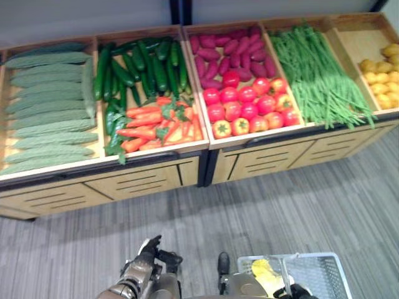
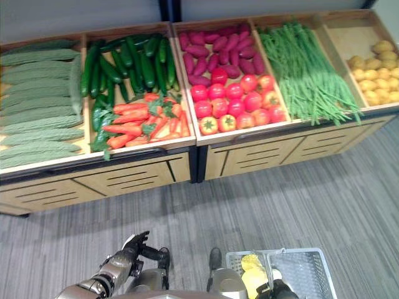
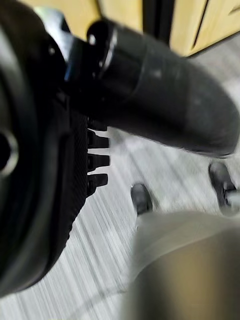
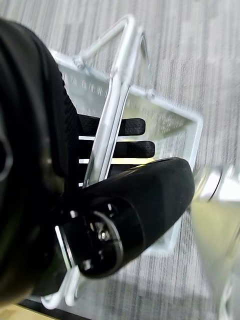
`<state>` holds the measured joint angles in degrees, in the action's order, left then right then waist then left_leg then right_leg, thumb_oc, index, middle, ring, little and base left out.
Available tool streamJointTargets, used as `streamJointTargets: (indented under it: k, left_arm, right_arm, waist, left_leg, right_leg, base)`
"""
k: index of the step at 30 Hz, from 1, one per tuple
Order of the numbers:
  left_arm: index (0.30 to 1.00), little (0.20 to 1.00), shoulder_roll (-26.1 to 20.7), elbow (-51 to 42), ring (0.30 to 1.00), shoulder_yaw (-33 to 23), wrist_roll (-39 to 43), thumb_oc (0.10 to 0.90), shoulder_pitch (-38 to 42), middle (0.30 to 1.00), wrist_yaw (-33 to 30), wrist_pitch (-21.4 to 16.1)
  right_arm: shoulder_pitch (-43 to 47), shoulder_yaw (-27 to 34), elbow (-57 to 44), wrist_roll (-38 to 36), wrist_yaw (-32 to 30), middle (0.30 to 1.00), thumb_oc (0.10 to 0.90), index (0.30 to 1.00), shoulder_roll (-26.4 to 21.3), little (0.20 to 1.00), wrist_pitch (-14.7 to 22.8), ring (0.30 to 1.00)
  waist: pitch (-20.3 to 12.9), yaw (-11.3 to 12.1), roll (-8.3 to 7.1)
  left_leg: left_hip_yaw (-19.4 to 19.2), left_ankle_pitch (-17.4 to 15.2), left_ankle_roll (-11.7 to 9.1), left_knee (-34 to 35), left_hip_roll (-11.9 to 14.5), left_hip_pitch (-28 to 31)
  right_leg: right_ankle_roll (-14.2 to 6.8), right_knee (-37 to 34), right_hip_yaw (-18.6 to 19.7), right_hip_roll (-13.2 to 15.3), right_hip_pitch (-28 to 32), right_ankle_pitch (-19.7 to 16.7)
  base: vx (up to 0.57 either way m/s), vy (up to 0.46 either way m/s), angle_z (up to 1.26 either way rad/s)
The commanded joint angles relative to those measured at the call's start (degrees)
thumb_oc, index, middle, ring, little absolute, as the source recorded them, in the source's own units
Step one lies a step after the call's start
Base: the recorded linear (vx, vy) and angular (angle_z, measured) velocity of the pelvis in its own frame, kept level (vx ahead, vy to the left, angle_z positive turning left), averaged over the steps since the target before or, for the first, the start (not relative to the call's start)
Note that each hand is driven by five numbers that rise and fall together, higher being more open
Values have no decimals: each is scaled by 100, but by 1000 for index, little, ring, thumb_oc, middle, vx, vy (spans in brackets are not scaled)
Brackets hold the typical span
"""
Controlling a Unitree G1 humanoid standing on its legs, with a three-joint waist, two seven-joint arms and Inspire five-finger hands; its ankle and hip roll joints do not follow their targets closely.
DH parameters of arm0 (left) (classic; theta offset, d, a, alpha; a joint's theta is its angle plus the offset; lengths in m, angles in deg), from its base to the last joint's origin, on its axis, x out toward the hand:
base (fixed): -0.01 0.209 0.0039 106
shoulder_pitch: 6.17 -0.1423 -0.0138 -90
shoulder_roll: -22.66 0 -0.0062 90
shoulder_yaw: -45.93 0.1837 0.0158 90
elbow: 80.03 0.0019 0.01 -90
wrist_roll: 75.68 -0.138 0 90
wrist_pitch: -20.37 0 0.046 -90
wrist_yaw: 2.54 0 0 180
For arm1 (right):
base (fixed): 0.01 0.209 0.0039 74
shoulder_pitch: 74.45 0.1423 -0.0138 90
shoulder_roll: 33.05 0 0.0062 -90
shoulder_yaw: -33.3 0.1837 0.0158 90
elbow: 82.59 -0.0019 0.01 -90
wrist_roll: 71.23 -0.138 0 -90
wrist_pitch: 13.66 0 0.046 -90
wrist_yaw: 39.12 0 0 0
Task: Get the vegetables into the basket
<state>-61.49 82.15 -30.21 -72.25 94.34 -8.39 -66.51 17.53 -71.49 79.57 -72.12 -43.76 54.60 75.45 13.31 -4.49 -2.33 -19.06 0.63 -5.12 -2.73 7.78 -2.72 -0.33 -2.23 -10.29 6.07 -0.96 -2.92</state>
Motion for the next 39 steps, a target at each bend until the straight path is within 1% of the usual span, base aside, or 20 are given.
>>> streamJointTargets:
  k: [1, 3, 8, 12, 14, 15, 17, 18, 22, 23, 26, 28, 29, 30, 31, 33, 35, 36, 38, 39]
  left_arm:
    - [1000, 1000, -319, 78, 1000, -65, -119, 900, -104, 1000, -40, -77]
    - [1000, 1000, -327, 92, 1000, -78, -109, 900, -140, 1000, -68, -95]
    - [1000, 1000, -419, -90, 1000, -29, -135, 900, -179, 1000, -141, -153]
    - [1000, 1000, -530, -656, 1000, -21, 29, 900, -218, 1000, -166, -275]
    - [1000, 1000, -696, -1512, 1000, -30, 201, 900, -352, 1000, -149, -398]
    - [1000, 1000, -960, -2753, 1000, -148, 420, 900, -749, 1000, -7, -507]
    - [1000, 1000, -1181, -3729, 1000, -329, 518, 900, -1173, 1000, 121, -531]
    - [1000, 1000, -1192, -3774, 1000, -340, 519, 900, -1209, 1000, 127, -506]
    - [1000, 1000, -1402, -5265, 1000, -860, 979, 900, -1889, 1000, 317, -547]
    - [1000, 1000, -1501, -5930, 1000, -1141, 1078, 900, -2074, 1000, 348, -613]
    - [1000, 1000, -1676, -6548, 1000, -1464, 964, 900, -2141, 1000, 308, -671]
    - [1000, 1000, -2459, -6974, 1000, -1989, -312, 900, -1478, 1000, -235, -675]
    - [1000, 1000, -2751, -6873, 1000, -2029, -758, 900, -1043, 1000, -561, -638]
    - [1000, 1000, -2755, -6842, 1000, -2006, -775, 900, -1001, 1000, -580, -641]
    - [1000, 1000, -3411, -6700, 1000, -1916, -1735, 900, -352, 1000, -1157, -509]
    - [1000, 1000, -4062, -6459, 1000, -1633, -2624, 900, 187, 1000, -1479, -328]
    - [1000, 1000, -4318, -6322, 1000, -1502, -2878, 900, 454, 1000, -1632, -269]
    - [1000, 1000, -4715, -5961, 1000, -1140, -3135, 900, 956, 1000, -1718, -177]
    - [1000, 1000, -4912, -5599, 1000, -813, -3258, 900, 1330, 1000, -1738, -87]
    - [1000, 1000, -5122, -5209, 1000, -392, -3445, 900, 1748, 1000, -1707, 16]
  right_arm:
    - [-176, 14, 127, -41, 20, 300, 400, 300, -74, 300, -19, 300]
    - [-161, -53, 158, 39, 1, 300, 400, 300, -32, 300, -30, 300]
    - [-134, -177, 120, 198, -11, 300, 400, 300, 57, 300, -46, 300]
    - [-132, -183, 28, 250, -14, 300, 400, 300, 38, 300, -18, 300]
    - [-145, -155, -108, 304, -25, 300, 400, 300, -7, 300, 8, 300]
    - [-249, -32, -364, 349, 11, 300, 400, 300, -81, 300, 37, 300]
    - [-360, 96, -486, 405, 74, 300, 400, 300, -162, 300, 36, 300]
    - [-371, 89, -492, 407, 76, 300, 400, 300, -161, 300, 34, 300]
    - [-503, 320, -544, 506, 221, 300, 400, 300, -266, 300, -7, 300]
    - [-575, 404, -576, 514, 269, 300, 400, 300, -272, 300, -3, 300]
    - [-626, 424, -568, 522, 301, 300, 400, 300, -270, 300, 2, 300]
    - [-606, 357, -532, 542, 259, 300, 400, 300, -304, 300, 40, 300]
    - [-556, 265, -518, 565, 232, 300, 400, 300, -358, 300, 51, 300]
    - [-543, 273, -514, 563, 230, 300, 400, 300, -349, 300, 52, 300]
    - [-494, 198, -515, 574, 132, 300, 400, 300, -460, 300, 88, 300]
    - [-466, 182, -484, 588, 34, 300, 400, 300, -530, 300, 133, 300]
    - [-446, 151, -463, 609, -12, 300, 400, 300, -579, 300, 143, 300]
    - [-403, 115, -456, 627, -79, 300, 400, 300, -684, 300, 157, 300]
    - [-358, 119, -477, 589, -127, 300, 400, 300, -742, 300, 173, 300]
    - [-316, 91, -509, 585, -187, 300, 400, 300, -802, 300, 200, 300]
  waist:
    - [-274, -145, 42]
    - [-293, -77, 11]
    - [-273, 55, -145]
    - [-271, 100, -150]
    - [-265, 136, -138]
    - [-261, 164, -120]
    - [-292, 186, -108]
    - [-298, 181, -112]
    - [-384, 236, -54]
    - [-411, 269, -19]
    - [-442, 285, 16]
    - [-446, 276, 164]
    - [-444, 228, 230]
    - [-441, 235, 226]
    - [-454, 141, 362]
    - [-464, 93, 463]
    - [-467, 25, 556]
    - [-459, -97, 699]
    - [-449, -172, 794]
    - [-417, -263, 895]
  left_leg:
    - [80, 300, -156, 301, 163, 250]
    - [294, 204, -109, 301, 59, 287]
    - [207, 78, 32, 444, -95, 435]
    - [223, 77, 49, 525, -147, 490]
    - [251, 81, 50, 566, -177, 512]
    - [278, 89, 43, 600, -193, 536]
    - [299, 87, 35, 615, -199, 567]
    - [300, 86, 35, 617, -199, 572]
    - [347, 66, 15, 628, -207, 645]
    - [368, 63, 0, 641, -208, 675]
    - [398, 69, -22, 664, -205, 696]
    - [431, 69, -95, 697, -182, 701]
    - [417, 153, -124, 735, -183, 605]
    - [419, 154, -125, 733, -181, 593]
    - [366, 215, -181, 770, -164, 463]
    - [318, 247, -214, 773, -138, 360]
    - [283, 289, -240, 773, -123, 268]
    - [217, 336, -282, 773, -99, 148]
    - [178, 366, -301, 773, -77, 66]
    - [137, 390, -318, 773, -64, -6]
  right_leg:
    - [-798, 539, 80, 232, -374, 91]
    - [-823, 518, 160, 250, -336, 77]
    - [-928, 475, 335, 379, -327, -30]
    - [-971, 425, 391, 396, -335, -100]
    - [-992, 381, 399, 402, -336, -143]
    - [-1021, 320, 384, 414, -325, -189]
    - [-1042, 267, 367, 432, -282, -206]
    - [-1043, 264, 366, 431, -275, -207]
    - [-1056, 180, 301, 461, -155, -193]
    - [-1058, 144, 266, 470, -108, -183]
    - [-1057, 105, 232, 468, -59, -174]
    - [-1062, 12, 190, 447, -24, -161]
    - [-1054, -58, 209, 440, -107, -238]
    - [-1053, -65, 207, 437, -113, -245]
    - [-1079, -179, 232, 416, -229, -334]
    - [-1095, -195, 268, 394, -347, -361]
    - [-1105, -201, 316, 390, -468, -398]
    - [-1117, -216, 386, 371, -629, -424]
    - [-1125, -218, 431, 350, -759, -454]
    - [-1131, -215, 489, 335, -856, -479]
  base:
    - [57, 39, 69]
    - [56, 75, 29]
    - [24, 120, -18]
    - [-9, 58, -10]
    - [-17, 41, -9]
    - [-6, 35, -7]
    - [10, 22, -8]
    - [18, 11, -6]
    - [18, 1, -1]
    - [27, -9, -4]
    - [40, -31, 6]
    - [30, -55, 11]
    - [-20, -26, 7]
    - [-56, -20, 1]
    - [0, 0, 0]
    - [-18, 0, -7]
    - [-33, 17, -15]
    - [-9, 19, -19]
    - [4, 10, -29]
    - [9, -3, -36]
